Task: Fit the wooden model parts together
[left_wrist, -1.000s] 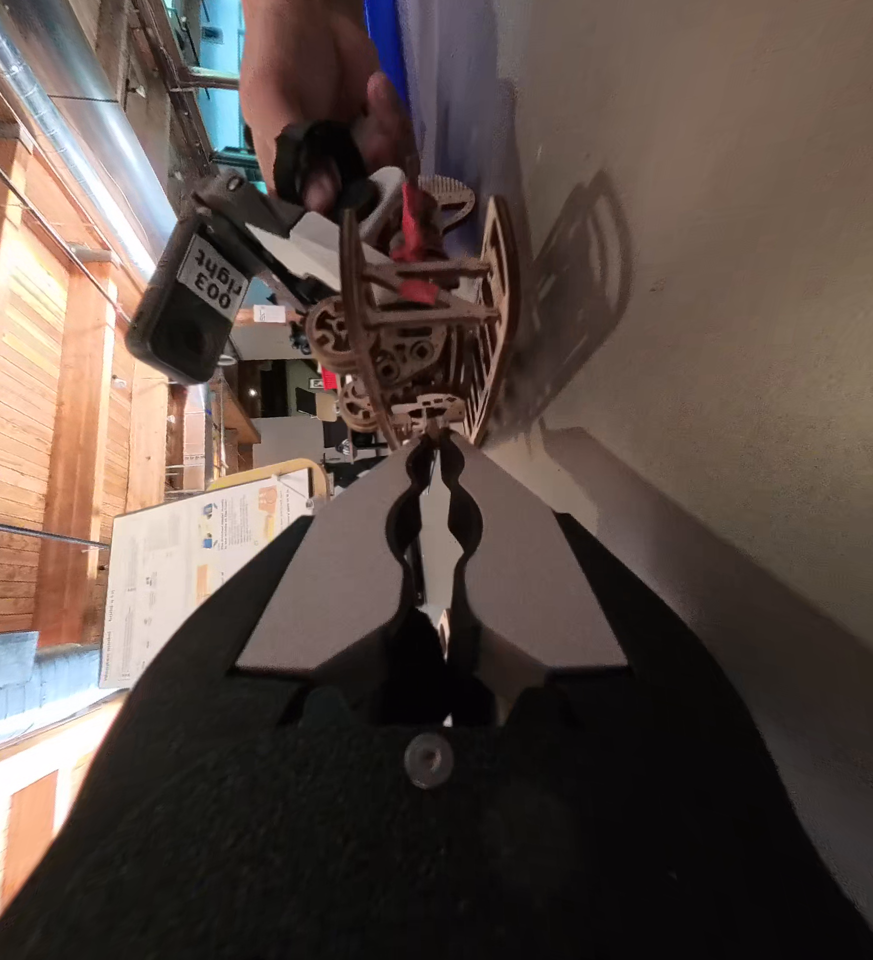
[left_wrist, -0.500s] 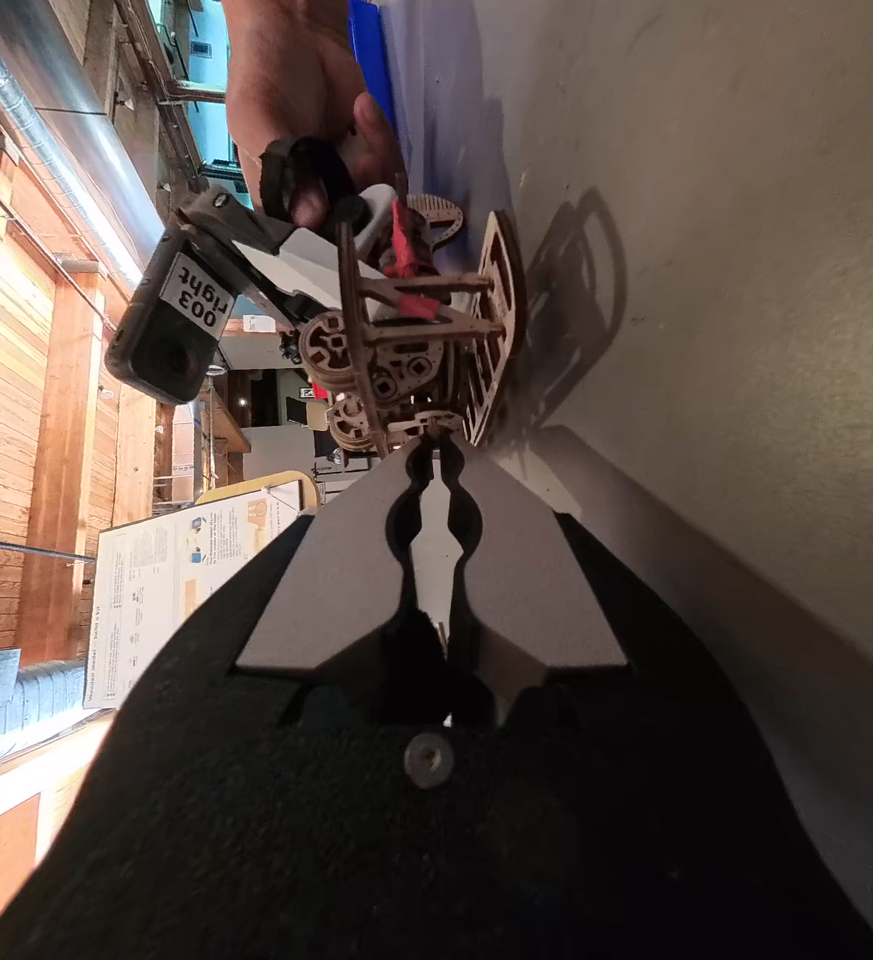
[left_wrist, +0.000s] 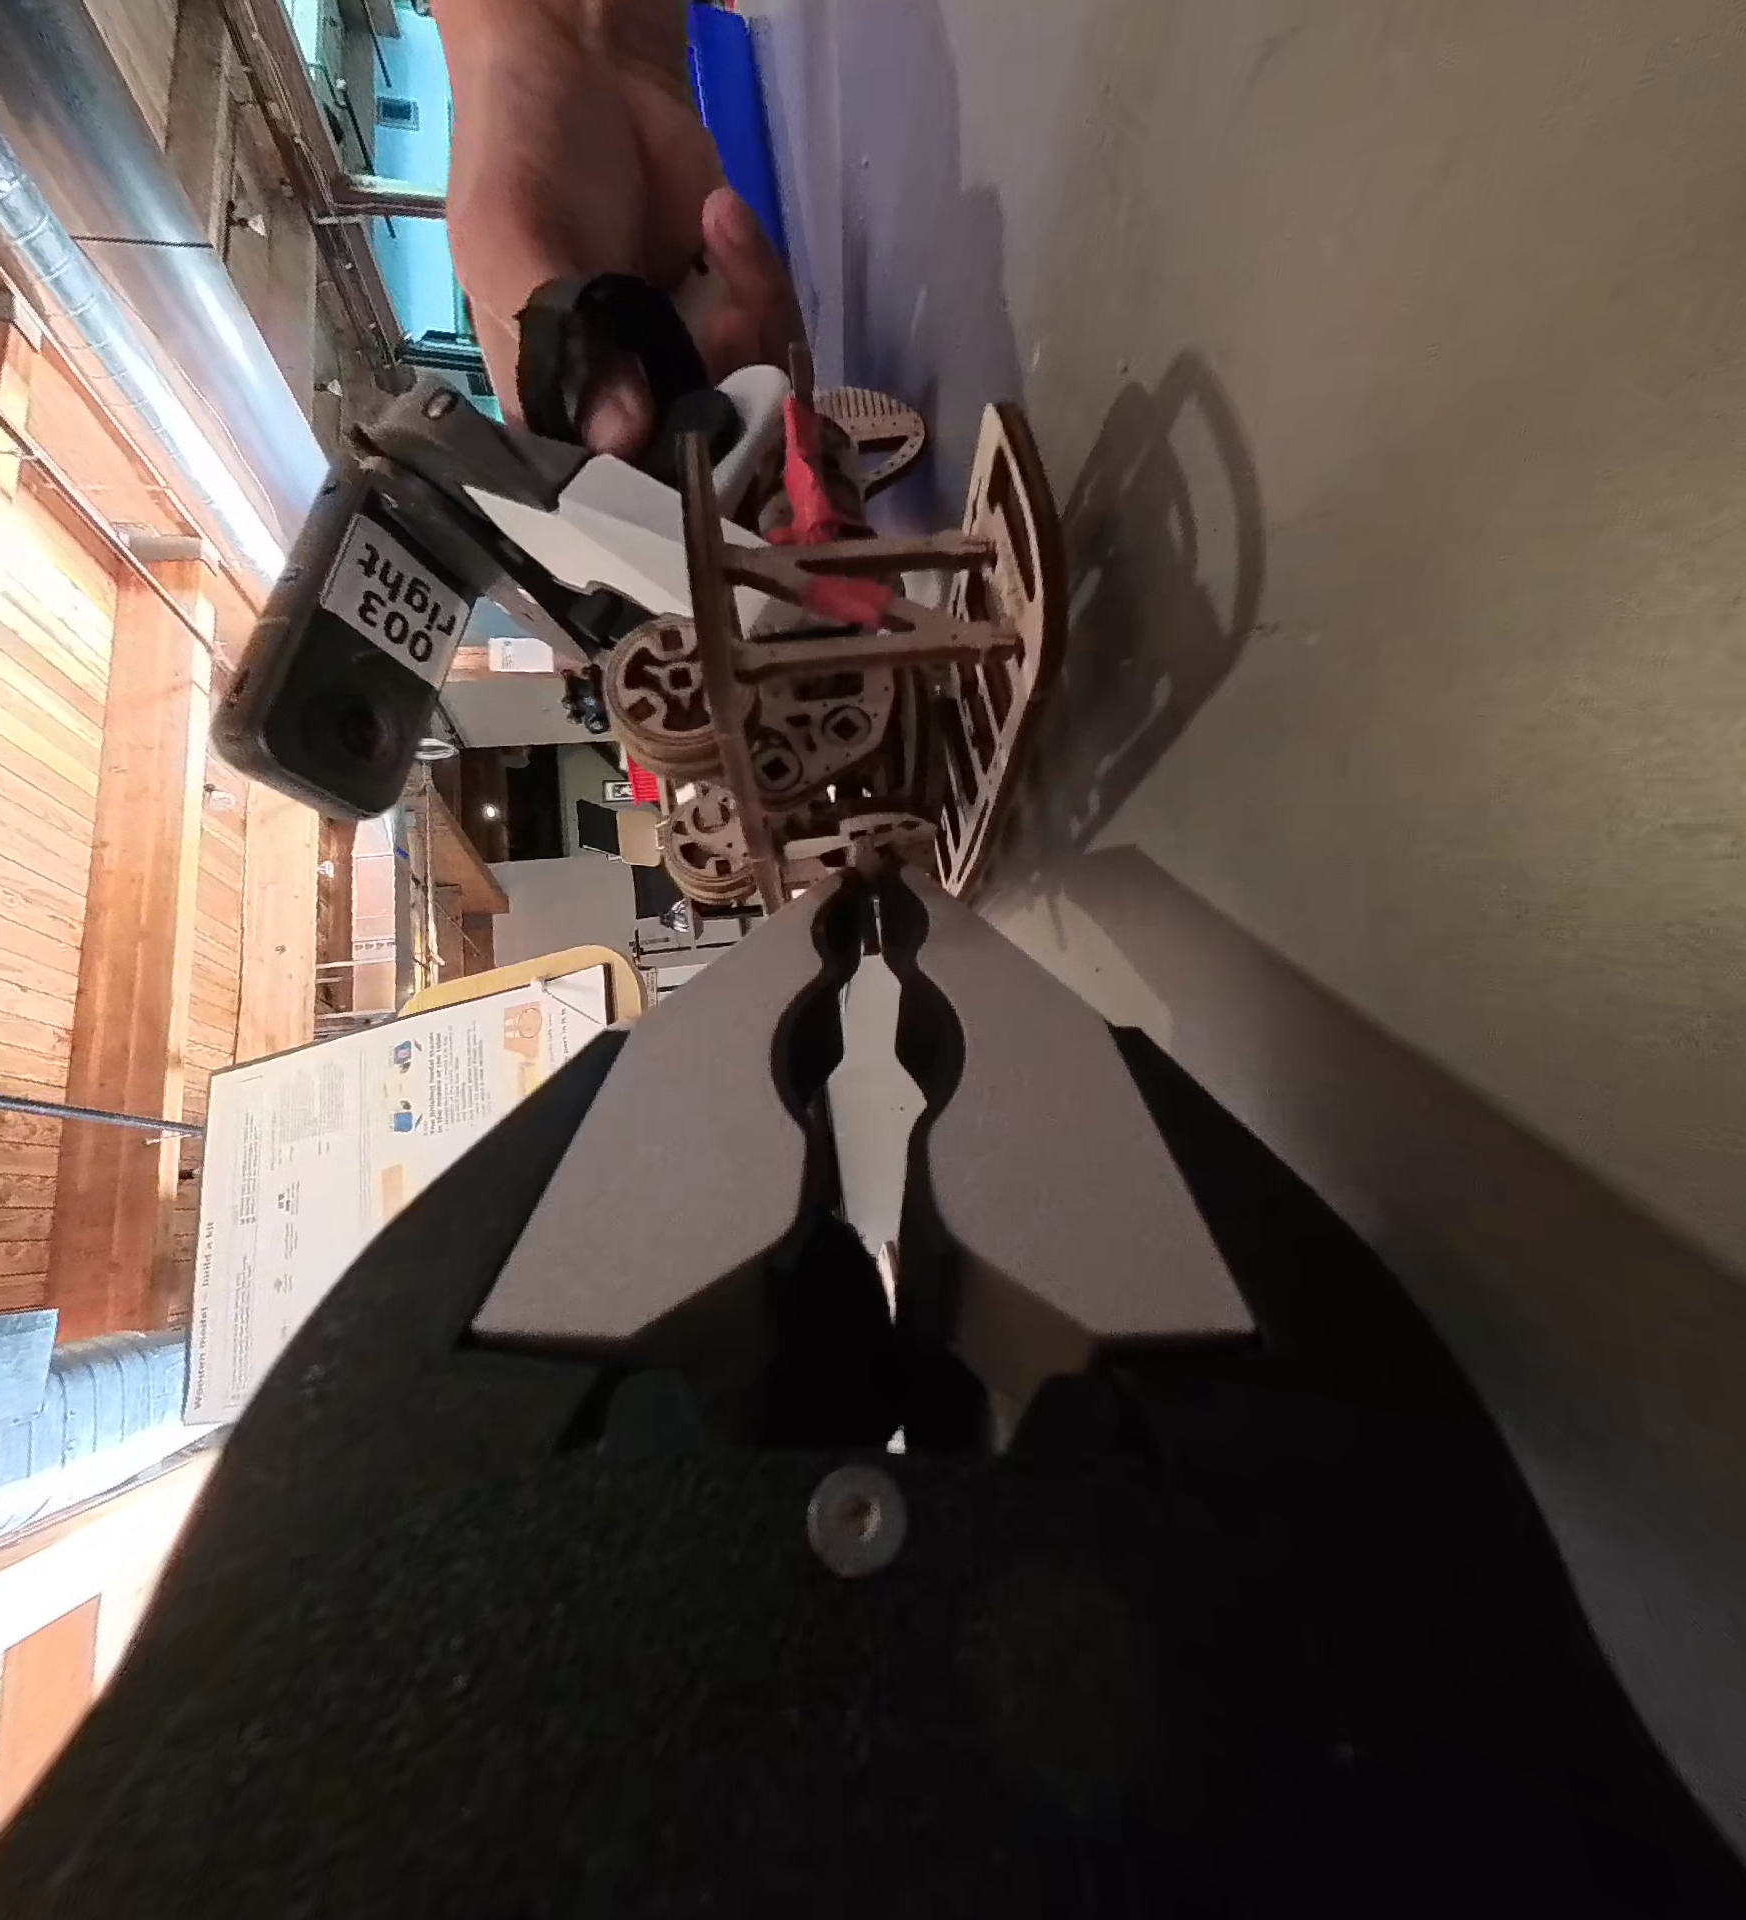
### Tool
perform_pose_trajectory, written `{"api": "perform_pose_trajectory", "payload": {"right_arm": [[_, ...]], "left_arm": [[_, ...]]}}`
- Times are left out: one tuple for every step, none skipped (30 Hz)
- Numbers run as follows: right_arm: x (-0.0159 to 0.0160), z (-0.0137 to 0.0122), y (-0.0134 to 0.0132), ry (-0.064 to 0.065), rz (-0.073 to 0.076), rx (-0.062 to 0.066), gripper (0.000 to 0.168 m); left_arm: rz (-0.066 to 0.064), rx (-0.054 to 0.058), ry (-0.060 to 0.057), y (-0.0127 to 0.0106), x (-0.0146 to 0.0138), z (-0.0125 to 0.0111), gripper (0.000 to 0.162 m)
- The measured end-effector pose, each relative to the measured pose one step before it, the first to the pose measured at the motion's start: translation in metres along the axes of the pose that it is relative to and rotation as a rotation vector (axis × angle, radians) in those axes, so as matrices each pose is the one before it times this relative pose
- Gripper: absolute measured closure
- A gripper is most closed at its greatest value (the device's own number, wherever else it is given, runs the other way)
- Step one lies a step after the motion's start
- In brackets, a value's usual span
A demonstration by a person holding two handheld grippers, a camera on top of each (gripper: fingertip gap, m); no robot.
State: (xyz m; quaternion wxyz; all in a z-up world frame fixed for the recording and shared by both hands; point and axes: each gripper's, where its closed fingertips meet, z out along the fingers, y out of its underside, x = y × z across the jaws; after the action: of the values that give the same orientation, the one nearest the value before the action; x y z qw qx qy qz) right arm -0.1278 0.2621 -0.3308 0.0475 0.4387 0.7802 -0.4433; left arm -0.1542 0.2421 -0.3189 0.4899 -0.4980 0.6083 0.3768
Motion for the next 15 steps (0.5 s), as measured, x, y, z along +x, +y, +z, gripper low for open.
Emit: {"api": "perform_pose_trajectory", "payload": {"right_arm": [[0.00005,-0.00014,0.00003,-0.0002,0.0008,0.0001,0.127],[0.00002,-0.00020,0.00009,0.0005,0.0009,-0.0009,0.127],[0.00007,-0.00003,0.00013,0.0019,-0.0006,-0.0012,0.127],[-0.00019,0.00002,0.00009,0.0010,-0.0013,-0.0017,0.127],[0.00005,0.00017,0.00008,0.0020,-0.0020,-0.0019,0.127],[-0.00010,0.00009,0.00006,0.0019,-0.0016,-0.0017,0.127],[0.00004,0.00005,0.00001,0.0006,-0.0003,-0.0003,0.127],[-0.00006,0.00006,0.00006,-0.0004,0.0006,0.0000,0.127],[-0.00013,-0.00002,0.00017,-0.0008,-0.0006,-0.0014,0.127],[-0.00022,0.00006,0.00008,0.0000,-0.0012,-0.0010,0.127],[0.00001,0.00011,0.00015,0.0009,-0.0012,-0.0015,0.127],[-0.00047,0.00027,0.00014,-0.0007,-0.0027,-0.0021,0.127],[-0.00050,0.00024,0.00014,-0.0013,-0.0009,-0.0014,0.127],[-0.00026,0.00020,-0.00003,-0.0008,-0.0006,-0.0003,0.127],[-0.00028,0.00019,-0.00003,-0.0012,-0.0002,-0.0008,0.127]], "left_arm": [[-0.0024,0.0002,0.0006,-0.00007,-0.00021,0.00023,0.162],[0.0001,-0.0001,-0.0003,-0.00014,-0.00020,0.00020,0.162],[-0.0011,-0.0004,0.0002,-0.00002,0.00008,0.00009,0.162],[0.0009,0.0034,-0.0051,-0.00053,-0.00080,-0.00050,0.162],[-0.0020,0.0016,0.0010,-0.00020,-0.00004,-0.00029,0.162],[-0.0032,0.0000,0.0006,-0.00001,0.00002,-0.00007,0.162],[0.0010,0.0006,-0.0025,-0.00014,-0.00058,-0.00019,0.162],[-0.0007,-0.0004,0.0026,-0.00014,0.00022,-0.00003,0.162],[0.0000,0.0021,0.0017,-0.00044,-0.00002,-0.00009,0.162],[0.0012,0.0008,0.0003,-0.00026,0.00001,-0.00011,0.162],[0.0029,0.0001,0.0011,-0.00016,0.00042,-0.00016,0.162],[0.0061,0.0040,0.0002,-0.00074,0.00029,-0.00046,0.162],[0.0045,0.0024,-0.0018,-0.00037,-0.00002,-0.00033,0.162],[0.0036,-0.0006,-0.0016,-0.00031,-0.00008,-0.00038,0.162],[0.0048,0.0011,-0.0011,-0.00026,0.00010,-0.00028,0.162]]}}
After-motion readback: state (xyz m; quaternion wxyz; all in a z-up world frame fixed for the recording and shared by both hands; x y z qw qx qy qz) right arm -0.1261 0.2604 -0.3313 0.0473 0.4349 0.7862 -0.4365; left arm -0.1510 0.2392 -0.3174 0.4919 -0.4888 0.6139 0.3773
